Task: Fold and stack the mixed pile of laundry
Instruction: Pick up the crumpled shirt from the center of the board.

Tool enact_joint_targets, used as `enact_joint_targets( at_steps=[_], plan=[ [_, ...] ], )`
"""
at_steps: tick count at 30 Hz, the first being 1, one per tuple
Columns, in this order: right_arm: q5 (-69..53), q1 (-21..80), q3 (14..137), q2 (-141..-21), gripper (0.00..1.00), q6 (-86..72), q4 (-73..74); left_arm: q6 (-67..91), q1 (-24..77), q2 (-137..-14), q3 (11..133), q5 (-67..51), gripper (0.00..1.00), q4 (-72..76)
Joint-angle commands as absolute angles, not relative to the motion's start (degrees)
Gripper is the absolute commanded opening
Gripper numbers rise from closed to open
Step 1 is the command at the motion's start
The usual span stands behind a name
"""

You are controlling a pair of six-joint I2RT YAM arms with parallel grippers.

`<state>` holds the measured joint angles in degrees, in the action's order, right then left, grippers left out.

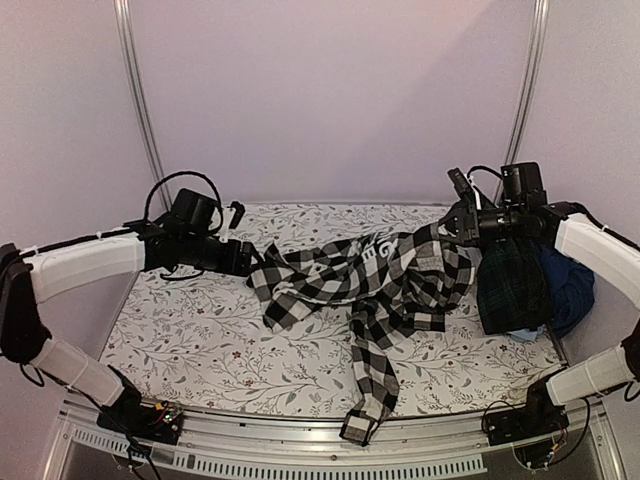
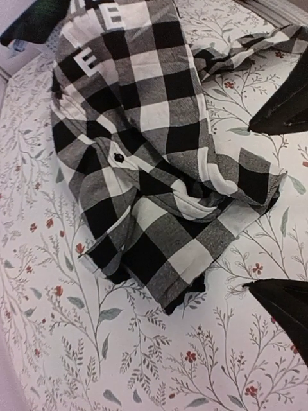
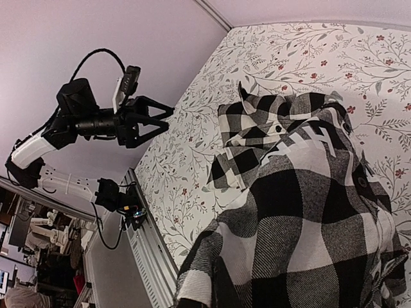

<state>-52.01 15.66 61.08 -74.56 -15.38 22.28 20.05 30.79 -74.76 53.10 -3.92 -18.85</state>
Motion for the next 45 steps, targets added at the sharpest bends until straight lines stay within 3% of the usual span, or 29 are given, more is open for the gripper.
enact_joint_targets(
  at_steps=[1,15,24,33,45],
  plan=[
    [-47.39,12.96,64.01,-73.59,0.00,-18.49,21.78,14.26,30.33,-87.36,59.63,-13.97,0.71,-24.86],
    [-42.91,7.54,66.15,-75.94,0.00,-25.79,17.93,10.09,30.57,-96.66,54.30,-28.42,0.67,-12.48],
    [-41.37,6.78,66.28,-77.13,0.00,-26.21,18.37,5.55,34.15,-89.96,48.15,-34.11,0.63,-8.36],
    [-42.82,6.83,65.99,-77.87,0.00,-26.54,18.29,-0.98,46.09,-92.10,50.54,-21.41,0.58,-13.62],
    [-43.25,6.82,64.21,-76.32,0.00,-26.87,18.49,-6.66,50.87,-95.43,53.54,-8.69,0.61,-12.95]
  ],
)
